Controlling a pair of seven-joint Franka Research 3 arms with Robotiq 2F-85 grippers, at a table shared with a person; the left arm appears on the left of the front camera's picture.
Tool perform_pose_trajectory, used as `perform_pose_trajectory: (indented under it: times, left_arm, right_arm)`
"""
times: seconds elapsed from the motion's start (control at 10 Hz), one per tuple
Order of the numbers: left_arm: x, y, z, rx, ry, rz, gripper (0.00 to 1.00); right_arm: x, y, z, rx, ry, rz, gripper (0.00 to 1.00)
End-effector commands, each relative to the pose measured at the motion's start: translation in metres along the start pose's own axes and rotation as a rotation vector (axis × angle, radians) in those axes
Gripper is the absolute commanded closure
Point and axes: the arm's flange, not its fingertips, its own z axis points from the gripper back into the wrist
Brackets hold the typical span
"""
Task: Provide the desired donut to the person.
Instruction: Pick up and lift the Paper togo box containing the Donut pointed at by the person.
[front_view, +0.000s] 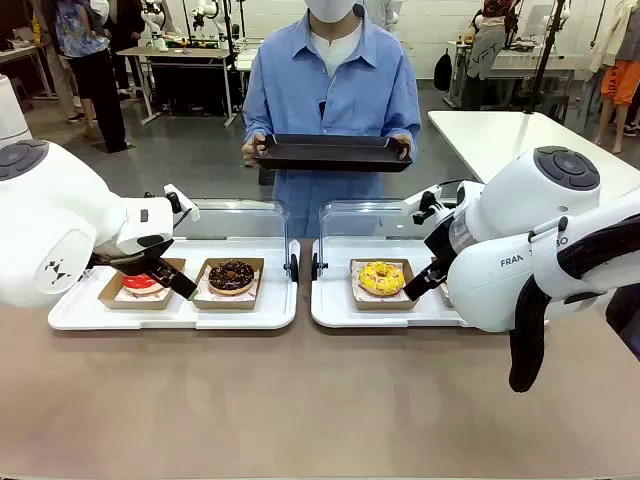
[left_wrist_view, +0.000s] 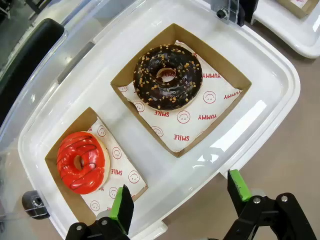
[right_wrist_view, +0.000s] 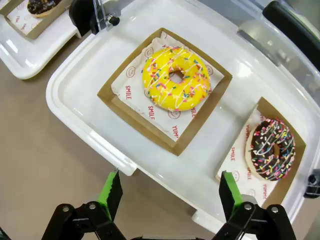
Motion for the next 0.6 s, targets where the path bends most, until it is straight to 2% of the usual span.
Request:
perform_pose_trajectory:
  times: [0.0, 0.5]
  left_arm:
    - [-0.0001, -0.0001, 0.0000, 0.000, 0.000, 0.000, 0.00]
    - [-0.0001, -0.0001, 0.0000, 0.000, 0.000, 0.000, 0.00]
  right_arm:
    - [0.0000, 0.0000, 0.0000, 0.000, 0.000, 0.000, 0.00]
    - [0.0000, 0.0000, 0.0000, 0.000, 0.000, 0.000, 0.00]
